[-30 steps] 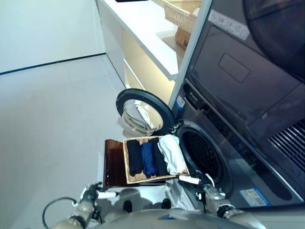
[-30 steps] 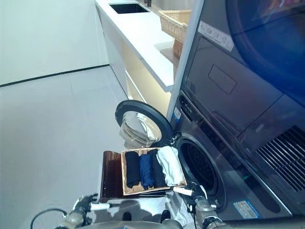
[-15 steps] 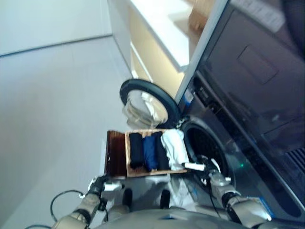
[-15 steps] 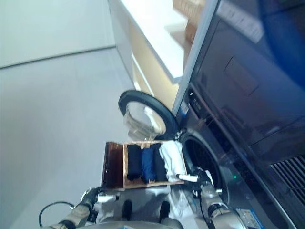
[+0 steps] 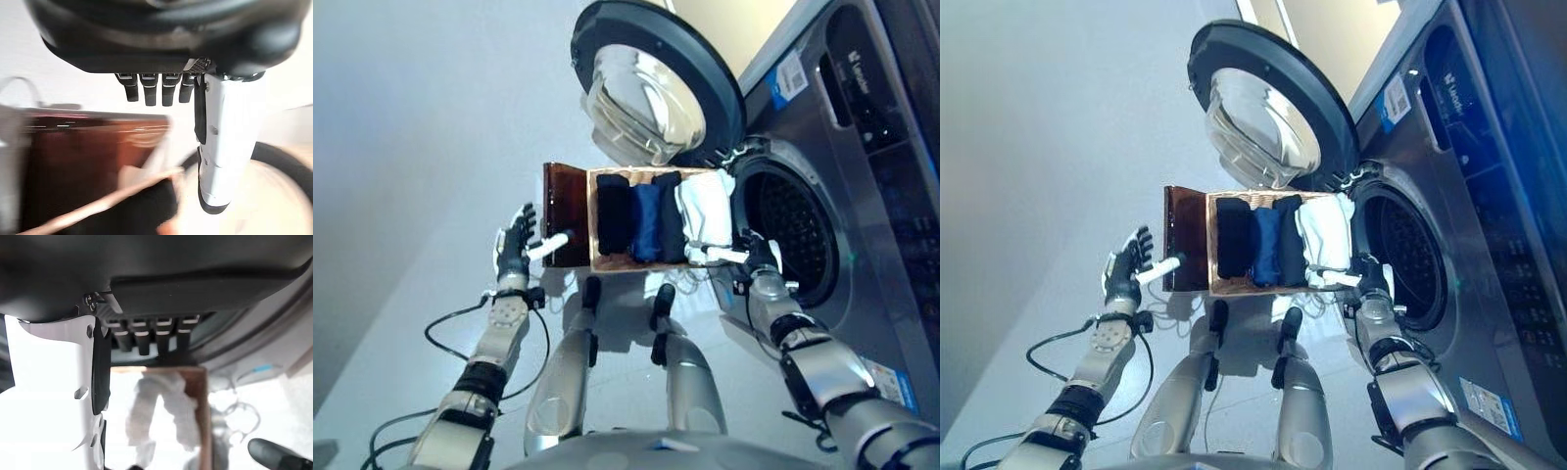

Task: Pick up the clothes and place them into the washing machine

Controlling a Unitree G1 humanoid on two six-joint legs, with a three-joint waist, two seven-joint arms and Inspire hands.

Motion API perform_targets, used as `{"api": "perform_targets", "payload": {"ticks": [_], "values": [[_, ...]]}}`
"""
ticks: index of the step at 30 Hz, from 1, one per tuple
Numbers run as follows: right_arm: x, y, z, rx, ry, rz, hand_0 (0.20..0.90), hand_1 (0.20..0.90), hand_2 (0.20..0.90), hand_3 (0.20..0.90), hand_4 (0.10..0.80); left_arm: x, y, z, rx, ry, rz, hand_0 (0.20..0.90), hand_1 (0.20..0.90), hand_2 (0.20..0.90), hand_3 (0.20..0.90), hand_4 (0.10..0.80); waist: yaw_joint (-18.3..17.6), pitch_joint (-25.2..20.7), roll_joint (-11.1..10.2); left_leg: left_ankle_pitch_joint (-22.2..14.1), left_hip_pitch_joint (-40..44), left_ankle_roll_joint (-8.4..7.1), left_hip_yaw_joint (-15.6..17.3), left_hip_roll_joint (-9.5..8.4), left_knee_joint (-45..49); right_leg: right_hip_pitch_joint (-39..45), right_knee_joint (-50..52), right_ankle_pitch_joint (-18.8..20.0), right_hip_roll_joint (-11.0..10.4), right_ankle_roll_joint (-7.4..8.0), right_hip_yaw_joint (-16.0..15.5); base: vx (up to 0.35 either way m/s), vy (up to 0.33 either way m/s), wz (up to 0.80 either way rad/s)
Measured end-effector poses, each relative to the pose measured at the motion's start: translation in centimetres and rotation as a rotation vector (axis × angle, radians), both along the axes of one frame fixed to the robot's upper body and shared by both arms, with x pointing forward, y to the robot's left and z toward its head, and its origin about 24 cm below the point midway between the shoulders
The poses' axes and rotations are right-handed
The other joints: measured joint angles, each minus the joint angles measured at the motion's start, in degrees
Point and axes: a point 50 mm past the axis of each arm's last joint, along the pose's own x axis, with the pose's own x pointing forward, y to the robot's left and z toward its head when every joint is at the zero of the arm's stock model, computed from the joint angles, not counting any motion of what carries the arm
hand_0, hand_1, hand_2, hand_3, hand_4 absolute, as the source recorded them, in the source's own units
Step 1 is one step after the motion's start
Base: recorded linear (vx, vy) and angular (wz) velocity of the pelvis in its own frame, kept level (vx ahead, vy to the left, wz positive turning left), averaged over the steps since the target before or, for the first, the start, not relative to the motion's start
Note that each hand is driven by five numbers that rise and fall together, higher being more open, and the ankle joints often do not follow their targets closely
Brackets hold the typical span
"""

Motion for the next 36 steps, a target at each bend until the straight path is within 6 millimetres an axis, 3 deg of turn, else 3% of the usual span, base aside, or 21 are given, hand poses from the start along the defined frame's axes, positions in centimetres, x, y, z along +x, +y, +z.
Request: {"api": "perform_targets", "payload": {"ticks": [3,8,19,29,30,31,32,33,36], "values": [[0.9,-0.4,1.3,-0.044,-0.018,-0.004,0.9,0.9,0.9,0.9,0.8,0.6,-0.5,2.4,-0.015,-0.113,-0.02,0.9,0.9,0.9,0.9,0.8,0.6,0.0,0.1,-0.2,-0.5,0.33,0.6,-0.13,-0.2,-0.8,-0.2,0.2,-0.1,0.3,0.5,0.051,0.06,-0.08],[1.8,-1.6,3.1,-0.09,-0.051,-0.017,0.9,0.9,0.9,0.9,0.8,1.1,-1.3,4.5,-0.074,-0.204,-0.051,0.9,0.9,0.9,0.9,0.8,1.6,-0.2,0.7,-0.4,-0.4,0.54,0.6,-0.2,-0.9,-0.9,-0.4,0.7,-0.2,0.97,0.5,0.041,0.039,0.02],[1.6,-2.7,3.6,-0.177,0.001,-0.016,0.9,0.9,0.9,0.9,0.8,0.4,-3.0,5.6,-0.151,-0.268,-0.094,0.9,0.9,0.9,0.9,0.8,4.3,-0.8,2.2,0.2,-2.9,0.55,-1.2,-1.0,-1.3,-2.3,-1.3,0.6,-0.8,0.91,-1.0,0.022,-0.001,0.08],[0.9,-3.3,3.0,-0.255,0.074,-0.015,0.9,0.9,0.9,0.9,0.8,0.1,-3.2,5.9,-0.157,-0.29,-0.097,0.9,0.9,0.9,0.9,0.8,6.0,-0.8,2.9,0.6,-4.6,-0.11,-4.1,-1.35,-1.3,-3.0,-0.4,-0.4,-1.2,1.54,-3.4,-0.008,0.0,0.14],[0.7,-3.6,3.0,-0.273,0.092,-0.019,0.623,0.623,0.623,0.623,0.602,0.0,-3.3,5.8,-0.157,-0.288,-0.1,0.9,0.9,0.9,0.9,0.8,6.1,-0.8,3.0,0.7,-4.7,-0.19,-4.2,-1.53,-1.3,-3.2,0.2,-1.0,-1.4,1.77,-3.5,-0.069,0.027,0.18],[0.7,-3.9,3.2,-0.293,0.103,-0.021,0.472,0.472,0.472,0.472,0.494,-0.1,-3.3,5.8,-0.157,-0.289,-0.104,0.9,0.9,0.9,0.9,0.8,6.3,-0.8,3.0,0.8,-5.2,-0.31,-4.3,-1.73,-1.2,-4.0,1.0,-1.5,-1.7,1.86,-3.6,-0.047,0.016,0.16],[0.8,-4.3,3.6,-0.314,0.108,-0.03,0.422,0.422,0.422,0.422,0.459,-0.3,-3.4,5.9,-0.159,-0.295,-0.108,0.9,0.9,0.9,0.9,0.8,6.4,-0.8,3.1,0.9,-6.1,-0.35,-4.4,-1.93,-1.1,-5.0,1.8,-1.9,-2.0,1.92,-3.6,-0.041,0.028,0.11],[0.9,-4.9,4.4,-0.345,0.103,-0.05,0.2,0.2,0.2,0.2,0.3,-0.5,-3.5,6.0,-0.164,-0.3,-0.113,0.9,0.9,0.9,0.9,0.8,6.8,-0.8,3.2,1.2,-7.3,-0.46,-4.4,-2.08,-1.0,-6.5,2.4,-2.0,-2.2,1.93,-3.6,-0.036,0.033,0.1],[0.9,-6.1,5.5,-0.385,0.088,-0.091,0.2,0.2,0.2,0.2,0.3,-0.5,-3.8,5.9,-0.164,-0.295,-0.119,0.9,0.9,0.9,0.9,0.8,7.5,-0.5,3.6,1.7,-8.7,-0.4,-4.9,-2.24,-1.0,-8.1,3.1,-2.0,-2.4,1.9,-3.7,-0.015,0.035,0.1]]}}
